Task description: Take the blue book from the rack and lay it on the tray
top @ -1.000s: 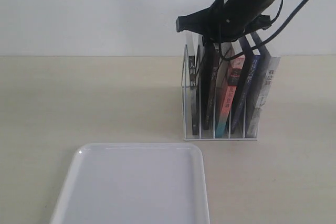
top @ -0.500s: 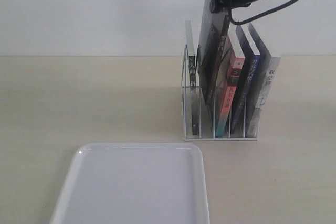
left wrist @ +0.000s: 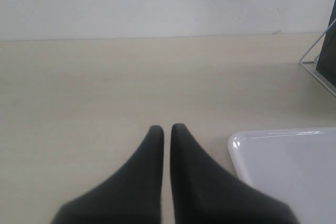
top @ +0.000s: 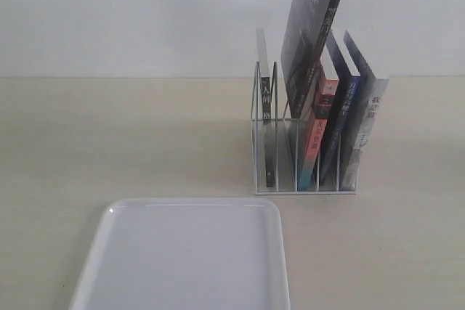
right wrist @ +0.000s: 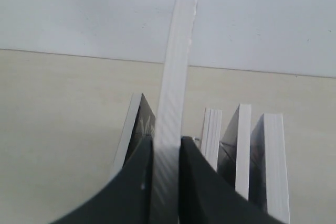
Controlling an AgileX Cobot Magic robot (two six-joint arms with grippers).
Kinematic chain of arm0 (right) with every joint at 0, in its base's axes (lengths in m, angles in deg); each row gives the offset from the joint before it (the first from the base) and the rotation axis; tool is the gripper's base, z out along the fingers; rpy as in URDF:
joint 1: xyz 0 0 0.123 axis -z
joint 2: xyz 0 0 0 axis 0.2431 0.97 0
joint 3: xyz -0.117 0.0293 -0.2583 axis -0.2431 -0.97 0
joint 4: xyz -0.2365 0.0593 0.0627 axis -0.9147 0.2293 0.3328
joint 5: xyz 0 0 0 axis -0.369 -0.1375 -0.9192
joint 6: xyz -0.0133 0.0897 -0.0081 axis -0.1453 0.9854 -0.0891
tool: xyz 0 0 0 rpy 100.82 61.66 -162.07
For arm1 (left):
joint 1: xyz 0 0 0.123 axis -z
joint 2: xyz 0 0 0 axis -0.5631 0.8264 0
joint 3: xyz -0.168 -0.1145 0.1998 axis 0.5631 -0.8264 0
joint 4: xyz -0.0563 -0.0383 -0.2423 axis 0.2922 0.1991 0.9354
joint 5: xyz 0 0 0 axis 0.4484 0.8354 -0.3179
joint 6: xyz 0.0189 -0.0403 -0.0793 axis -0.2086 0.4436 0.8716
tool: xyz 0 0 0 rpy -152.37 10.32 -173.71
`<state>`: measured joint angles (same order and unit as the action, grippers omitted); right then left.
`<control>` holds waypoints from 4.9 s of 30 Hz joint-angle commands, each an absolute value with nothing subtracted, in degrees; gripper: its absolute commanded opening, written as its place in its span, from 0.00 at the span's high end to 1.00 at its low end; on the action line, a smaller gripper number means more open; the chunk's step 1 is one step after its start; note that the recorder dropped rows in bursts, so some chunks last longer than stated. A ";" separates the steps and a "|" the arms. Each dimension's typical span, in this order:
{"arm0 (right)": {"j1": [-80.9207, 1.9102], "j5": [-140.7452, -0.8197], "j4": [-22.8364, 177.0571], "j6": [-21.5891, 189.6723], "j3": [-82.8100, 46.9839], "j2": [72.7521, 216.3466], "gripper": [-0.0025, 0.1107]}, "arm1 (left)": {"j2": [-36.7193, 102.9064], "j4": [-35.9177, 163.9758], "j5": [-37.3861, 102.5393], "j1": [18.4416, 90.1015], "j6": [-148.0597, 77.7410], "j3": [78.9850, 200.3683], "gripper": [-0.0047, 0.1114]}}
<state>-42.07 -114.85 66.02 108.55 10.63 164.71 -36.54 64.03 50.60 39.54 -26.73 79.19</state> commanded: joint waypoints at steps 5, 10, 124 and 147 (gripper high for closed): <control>-42.07 -113.45 65.16 109.30 10.51 165.49 0.98 | -36.72 64.03 50.30 39.41 -26.35 78.98 0.92; -42.07 -109.93 64.69 110.58 8.03 166.70 0.98 | -36.72 64.03 50.30 39.41 -26.35 78.98 0.92; -37.62 -120.78 60.90 107.30 6.50 166.09 0.98 | -36.72 64.03 50.30 39.41 -26.35 78.98 0.92; -50.67 -138.85 53.38 110.38 8.80 146.63 0.98 | -36.72 64.03 50.30 39.41 -26.35 78.98 0.92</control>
